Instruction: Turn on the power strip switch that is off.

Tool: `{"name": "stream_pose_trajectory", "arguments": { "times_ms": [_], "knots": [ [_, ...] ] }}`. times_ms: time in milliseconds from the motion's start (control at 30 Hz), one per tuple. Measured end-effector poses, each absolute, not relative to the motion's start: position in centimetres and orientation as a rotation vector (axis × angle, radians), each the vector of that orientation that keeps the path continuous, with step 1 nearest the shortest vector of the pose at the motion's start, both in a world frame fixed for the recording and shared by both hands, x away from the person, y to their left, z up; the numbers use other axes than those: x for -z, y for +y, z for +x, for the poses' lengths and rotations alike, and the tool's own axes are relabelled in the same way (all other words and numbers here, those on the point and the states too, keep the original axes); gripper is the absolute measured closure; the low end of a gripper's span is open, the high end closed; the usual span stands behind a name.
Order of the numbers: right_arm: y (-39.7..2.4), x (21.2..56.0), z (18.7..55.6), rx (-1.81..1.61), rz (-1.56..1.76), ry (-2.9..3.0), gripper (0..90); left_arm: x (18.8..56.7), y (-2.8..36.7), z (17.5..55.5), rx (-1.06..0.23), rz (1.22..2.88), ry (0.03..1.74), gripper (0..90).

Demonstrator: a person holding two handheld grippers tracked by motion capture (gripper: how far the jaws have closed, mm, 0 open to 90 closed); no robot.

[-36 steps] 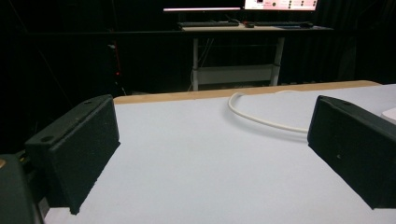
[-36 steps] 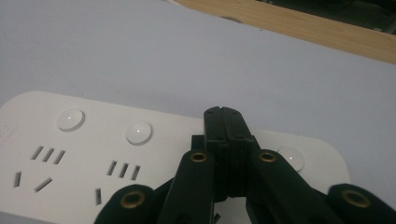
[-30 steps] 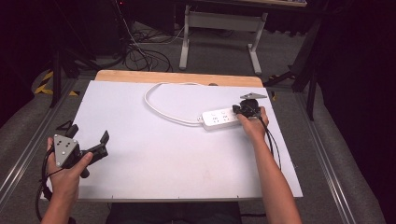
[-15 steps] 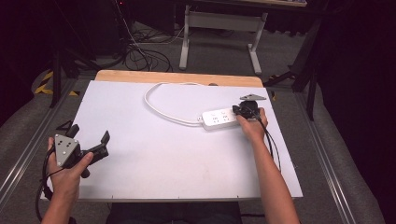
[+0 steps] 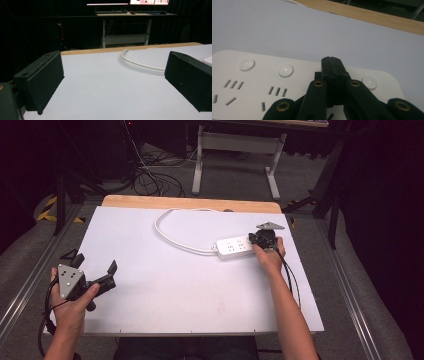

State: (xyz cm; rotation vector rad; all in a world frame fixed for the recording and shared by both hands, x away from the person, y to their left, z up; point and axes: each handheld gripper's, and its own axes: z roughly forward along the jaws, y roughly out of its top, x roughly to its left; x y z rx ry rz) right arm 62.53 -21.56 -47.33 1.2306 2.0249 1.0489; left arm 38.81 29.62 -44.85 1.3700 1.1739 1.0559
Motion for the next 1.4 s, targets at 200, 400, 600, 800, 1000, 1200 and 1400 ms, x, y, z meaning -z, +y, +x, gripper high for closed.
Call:
{"name": "stream_pose_trajectory", "arguments": {
  "times_ms": [200, 400, 600, 800, 1000, 1200, 1400],
  "knots": [
    [-21.4, 47.53, 62.41, -1.046, 1.213, 2.016, 90.0, 44.84, 29.67, 38.7, -1.057, 1.367, 1.171, 2.9],
    [-20.83, 47.51, 62.18, -0.985, 1.177, 2.008, 90.0, 44.82, 29.74, 38.59, -1.052, 1.365, 1.172, 2.9],
    [-21.05, 47.48, 62.27, -1.014, 1.208, 2.005, 90.0, 44.84, 29.75, 38.62, -1.051, 1.369, 1.173, 2.9],
    [-21.16, 47.46, 62.32, -1.026, 1.219, 2.007, 90.0, 44.85, 29.67, 38.66, -1.053, 1.369, 1.175, 2.9],
    [-21.17, 47.43, 62.36, -1.027, 1.222, 2.007, 90.0, 44.86, 29.68, 38.67, -1.052, 1.369, 1.174, 2.9],
    [-21.1, 47.43, 62.3, -1.019, 1.218, 2.006, 90.0, 44.87, 29.64, 38.72, -1.048, 1.371, 1.169, 2.9],
    [-21.08, 47.42, 62.3, -1.018, 1.218, 2.006, 90.0, 44.88, 29.62, 38.74, -1.05, 1.374, 1.168, 2.9]
  ]
}}
